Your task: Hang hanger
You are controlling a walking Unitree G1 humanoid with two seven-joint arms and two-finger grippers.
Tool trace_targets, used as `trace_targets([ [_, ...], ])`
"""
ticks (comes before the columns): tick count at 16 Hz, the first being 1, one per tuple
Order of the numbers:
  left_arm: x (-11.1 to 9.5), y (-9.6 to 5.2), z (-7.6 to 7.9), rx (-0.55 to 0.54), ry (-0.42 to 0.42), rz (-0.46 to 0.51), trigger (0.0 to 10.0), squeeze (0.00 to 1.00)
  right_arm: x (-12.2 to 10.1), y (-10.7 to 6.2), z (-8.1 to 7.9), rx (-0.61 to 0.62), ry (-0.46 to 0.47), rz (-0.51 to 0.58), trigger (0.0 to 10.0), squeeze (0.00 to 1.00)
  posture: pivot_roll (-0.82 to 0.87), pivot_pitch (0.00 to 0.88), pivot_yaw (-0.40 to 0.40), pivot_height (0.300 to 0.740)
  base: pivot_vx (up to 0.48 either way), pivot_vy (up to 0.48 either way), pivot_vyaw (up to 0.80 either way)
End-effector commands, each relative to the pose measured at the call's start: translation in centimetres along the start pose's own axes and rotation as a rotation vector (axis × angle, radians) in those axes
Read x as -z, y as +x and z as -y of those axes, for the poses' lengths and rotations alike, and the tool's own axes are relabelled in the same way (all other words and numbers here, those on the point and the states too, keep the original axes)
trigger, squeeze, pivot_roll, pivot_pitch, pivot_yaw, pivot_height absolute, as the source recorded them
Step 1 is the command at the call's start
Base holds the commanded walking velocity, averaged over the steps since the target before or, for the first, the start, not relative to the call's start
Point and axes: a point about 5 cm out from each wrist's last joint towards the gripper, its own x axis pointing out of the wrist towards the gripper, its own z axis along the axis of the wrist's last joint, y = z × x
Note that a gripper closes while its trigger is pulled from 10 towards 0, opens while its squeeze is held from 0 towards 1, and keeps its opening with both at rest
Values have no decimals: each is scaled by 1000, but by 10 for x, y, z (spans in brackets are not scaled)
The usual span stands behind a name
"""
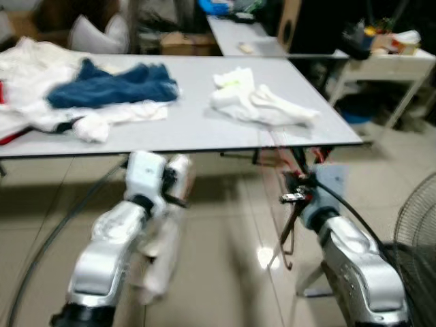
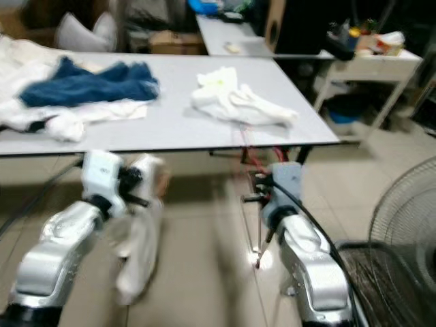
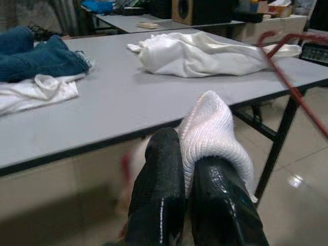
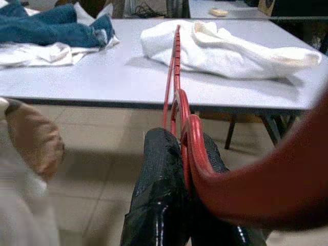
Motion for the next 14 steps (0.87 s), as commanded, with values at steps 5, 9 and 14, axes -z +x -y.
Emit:
trace_targets([
  [5, -6, 3, 12, 47, -2, 32, 10000, 0, -3, -4, 10, 36, -25, 17, 10000, 0, -114, 0, -32, 740, 352, 0, 0],
  [9, -6, 3, 12, 54, 1, 30, 10000, 0, -3, -3, 9, 32, -24, 15, 10000, 0, -114, 0, -28, 740, 351, 0, 0],
  [14, -9, 5, 12, 58, 4, 39, 10000, 0, -6, -2, 9, 23, -32, 31, 10000, 0, -112, 0, -30, 740, 352, 0, -95],
])
